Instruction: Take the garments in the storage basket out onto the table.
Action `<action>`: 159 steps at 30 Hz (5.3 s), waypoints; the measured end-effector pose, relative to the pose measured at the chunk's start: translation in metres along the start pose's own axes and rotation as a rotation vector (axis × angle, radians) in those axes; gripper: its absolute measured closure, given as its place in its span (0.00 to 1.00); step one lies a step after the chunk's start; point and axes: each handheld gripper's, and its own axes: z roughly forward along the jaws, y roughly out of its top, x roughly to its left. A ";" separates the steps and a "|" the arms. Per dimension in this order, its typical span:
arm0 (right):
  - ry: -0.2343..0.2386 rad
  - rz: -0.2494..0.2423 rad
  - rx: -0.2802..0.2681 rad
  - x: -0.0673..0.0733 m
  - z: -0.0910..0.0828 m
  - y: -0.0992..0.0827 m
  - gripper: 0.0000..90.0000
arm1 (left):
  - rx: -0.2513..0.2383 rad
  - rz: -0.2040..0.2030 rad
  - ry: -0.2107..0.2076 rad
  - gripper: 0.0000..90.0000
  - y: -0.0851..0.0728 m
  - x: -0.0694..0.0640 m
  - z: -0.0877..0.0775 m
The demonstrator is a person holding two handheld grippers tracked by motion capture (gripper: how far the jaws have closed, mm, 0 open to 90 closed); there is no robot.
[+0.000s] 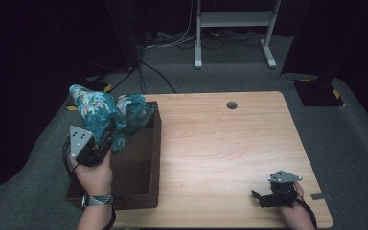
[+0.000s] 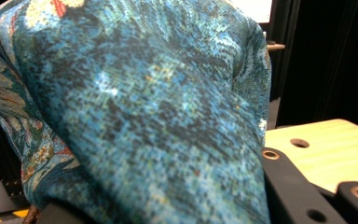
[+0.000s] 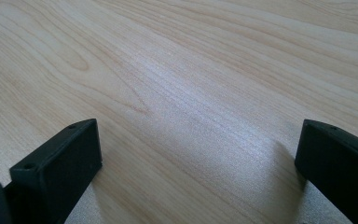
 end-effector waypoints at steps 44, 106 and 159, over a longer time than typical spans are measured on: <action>0.008 -0.001 0.002 0.001 0.000 0.000 0.01 | -0.021 0.015 -0.144 0.84 0.028 -0.069 0.035; 0.017 -0.023 0.001 0.001 0.000 0.000 0.00 | 0.033 0.051 -0.320 0.84 0.024 -0.185 0.091; 0.029 -0.029 0.001 0.002 0.000 0.000 0.01 | 0.186 0.063 -0.390 0.84 -0.026 -0.227 0.121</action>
